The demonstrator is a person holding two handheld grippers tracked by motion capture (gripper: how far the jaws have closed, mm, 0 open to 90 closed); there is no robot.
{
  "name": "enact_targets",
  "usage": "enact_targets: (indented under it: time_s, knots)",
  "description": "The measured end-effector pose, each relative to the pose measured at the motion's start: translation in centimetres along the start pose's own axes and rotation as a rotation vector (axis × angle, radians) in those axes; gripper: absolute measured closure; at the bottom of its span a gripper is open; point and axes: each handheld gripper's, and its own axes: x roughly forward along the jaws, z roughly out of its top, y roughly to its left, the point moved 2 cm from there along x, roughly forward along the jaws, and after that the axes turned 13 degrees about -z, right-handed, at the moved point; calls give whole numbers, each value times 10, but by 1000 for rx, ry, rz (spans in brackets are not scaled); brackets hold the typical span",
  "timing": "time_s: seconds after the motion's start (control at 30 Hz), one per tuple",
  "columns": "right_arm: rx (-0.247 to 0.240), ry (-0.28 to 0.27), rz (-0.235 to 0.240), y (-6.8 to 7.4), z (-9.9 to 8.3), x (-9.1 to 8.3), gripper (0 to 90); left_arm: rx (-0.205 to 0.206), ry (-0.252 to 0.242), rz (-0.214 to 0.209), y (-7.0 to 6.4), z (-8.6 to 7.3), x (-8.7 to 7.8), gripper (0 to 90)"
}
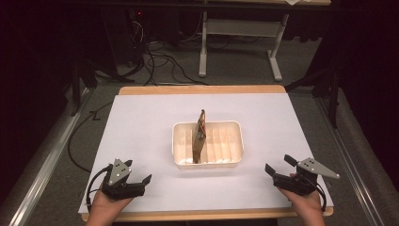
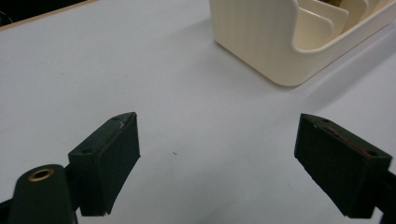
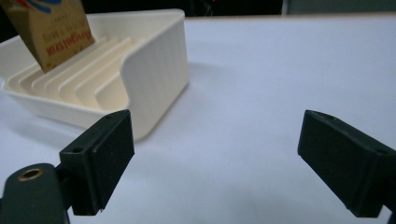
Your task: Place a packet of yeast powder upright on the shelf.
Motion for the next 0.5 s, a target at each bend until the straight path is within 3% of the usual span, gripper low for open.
enact_targets:
  time_s: [0.13, 0.33, 0.5]
  knots:
    - [28, -6, -16, -8, -4, -1, 110, -9, 13, -2, -1, 1, 5, 146]
    - [-10, 14, -9, -9, -7, 3, 110, 12, 40, -5, -5, 3, 14, 145]
    - [21, 21, -18, -16, -8, 5, 109, 12, 32, -4, -5, 2, 11, 145]
